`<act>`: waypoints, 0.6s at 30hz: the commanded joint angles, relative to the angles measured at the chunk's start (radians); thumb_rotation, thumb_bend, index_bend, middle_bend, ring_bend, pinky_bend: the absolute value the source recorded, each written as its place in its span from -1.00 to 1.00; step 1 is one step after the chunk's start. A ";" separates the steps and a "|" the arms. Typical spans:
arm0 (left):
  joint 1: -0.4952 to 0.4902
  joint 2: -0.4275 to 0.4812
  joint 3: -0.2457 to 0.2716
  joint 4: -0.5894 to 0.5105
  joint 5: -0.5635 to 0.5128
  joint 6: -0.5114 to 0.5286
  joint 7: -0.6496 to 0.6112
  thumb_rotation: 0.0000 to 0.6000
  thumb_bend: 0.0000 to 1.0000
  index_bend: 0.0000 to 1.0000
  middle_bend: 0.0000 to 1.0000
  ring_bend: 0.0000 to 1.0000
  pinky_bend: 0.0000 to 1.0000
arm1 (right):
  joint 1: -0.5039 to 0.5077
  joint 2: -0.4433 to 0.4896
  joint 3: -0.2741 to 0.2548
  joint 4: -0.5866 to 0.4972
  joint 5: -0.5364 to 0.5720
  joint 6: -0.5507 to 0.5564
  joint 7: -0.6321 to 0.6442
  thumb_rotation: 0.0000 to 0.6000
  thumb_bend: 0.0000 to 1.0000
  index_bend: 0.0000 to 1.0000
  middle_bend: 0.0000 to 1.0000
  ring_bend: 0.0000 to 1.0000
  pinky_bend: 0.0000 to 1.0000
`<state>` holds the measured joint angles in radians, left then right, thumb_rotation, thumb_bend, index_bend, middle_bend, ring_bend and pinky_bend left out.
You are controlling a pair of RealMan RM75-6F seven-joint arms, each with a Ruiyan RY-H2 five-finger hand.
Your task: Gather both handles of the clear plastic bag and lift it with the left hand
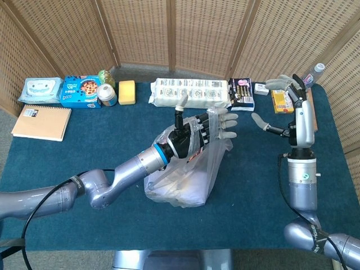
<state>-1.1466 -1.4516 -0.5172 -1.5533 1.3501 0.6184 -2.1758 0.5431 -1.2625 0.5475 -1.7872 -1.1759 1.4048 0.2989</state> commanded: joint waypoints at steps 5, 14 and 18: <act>0.034 0.017 -0.019 -0.010 0.023 0.026 -0.061 -1.00 -0.72 -0.28 -0.32 -0.44 -0.29 | -0.022 0.003 -0.012 -0.017 -0.029 0.029 0.009 1.00 -0.56 -0.33 -0.38 -0.65 -0.95; 0.065 0.033 -0.044 -0.034 0.007 0.050 -0.104 -1.00 -0.70 -0.11 -0.09 -0.19 -0.06 | -0.024 0.006 -0.005 -0.009 -0.014 0.023 0.007 1.00 -0.56 -0.33 -0.38 -0.65 -0.95; 0.074 0.042 -0.057 -0.053 -0.017 0.043 -0.114 -1.00 -0.64 -0.05 -0.06 -0.18 0.02 | -0.017 0.003 -0.001 0.003 -0.001 0.011 0.002 1.00 -0.56 -0.33 -0.38 -0.65 -0.95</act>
<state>-1.0758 -1.4136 -0.5697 -1.5990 1.3406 0.6646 -2.2883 0.5232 -1.2585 0.5452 -1.7881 -1.1795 1.4198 0.3029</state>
